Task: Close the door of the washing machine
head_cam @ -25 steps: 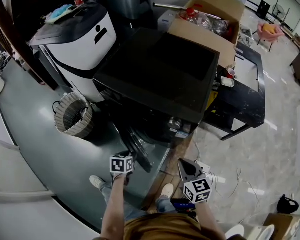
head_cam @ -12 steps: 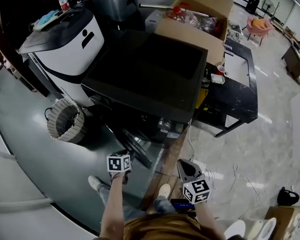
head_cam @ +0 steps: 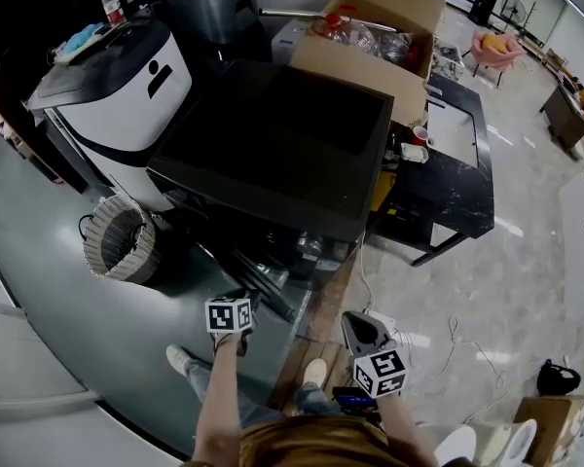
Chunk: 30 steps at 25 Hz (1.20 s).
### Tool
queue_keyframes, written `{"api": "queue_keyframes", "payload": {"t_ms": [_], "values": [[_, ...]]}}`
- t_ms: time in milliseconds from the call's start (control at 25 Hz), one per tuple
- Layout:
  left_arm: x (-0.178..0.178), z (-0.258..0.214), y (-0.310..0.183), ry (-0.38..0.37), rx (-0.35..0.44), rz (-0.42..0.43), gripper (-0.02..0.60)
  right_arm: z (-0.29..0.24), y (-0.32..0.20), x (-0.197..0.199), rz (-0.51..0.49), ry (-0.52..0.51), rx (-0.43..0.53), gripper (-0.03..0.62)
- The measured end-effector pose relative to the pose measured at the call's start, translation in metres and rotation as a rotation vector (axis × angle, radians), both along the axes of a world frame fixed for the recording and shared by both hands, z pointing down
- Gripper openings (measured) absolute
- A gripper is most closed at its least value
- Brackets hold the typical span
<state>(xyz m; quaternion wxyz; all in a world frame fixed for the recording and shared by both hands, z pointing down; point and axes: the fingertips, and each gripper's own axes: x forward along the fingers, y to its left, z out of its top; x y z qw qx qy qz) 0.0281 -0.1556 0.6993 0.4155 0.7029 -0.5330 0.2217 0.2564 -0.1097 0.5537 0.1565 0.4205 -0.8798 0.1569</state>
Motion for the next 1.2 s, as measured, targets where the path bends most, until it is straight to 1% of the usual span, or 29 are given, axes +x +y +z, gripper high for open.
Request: {"api": "queue_keyframes", "payload": {"t_ms": [240, 560, 840, 920, 1080, 1200], "values": [[0.008, 0.000, -0.014, 0.017, 0.011, 0.021, 0.173, 0.001, -0.005, 0.006, 0.028, 0.005, -0.001, 0.011], [0.023, 0.000, -0.036, 0.014, 0.019, 0.071, 0.167, 0.006, -0.016, 0.016, 0.051, 0.014, -0.009, 0.011], [0.033, 0.000, -0.062, 0.005, 0.033, 0.086, 0.163, 0.011, -0.028, 0.027, 0.071, 0.017, -0.020, 0.011], [0.037, 0.000, -0.071, 0.013, 0.037, 0.086, 0.158, 0.011, -0.033, 0.031, 0.083, 0.018, -0.024, 0.011], [0.041, 0.000, -0.087, 0.005, 0.038, 0.078, 0.157, 0.016, -0.040, 0.038, 0.099, 0.018, -0.031, 0.011], [0.042, 0.003, -0.089, 0.030, 0.040, 0.062, 0.160, 0.021, -0.044, 0.041, 0.107, 0.020, -0.039, 0.011]]}}
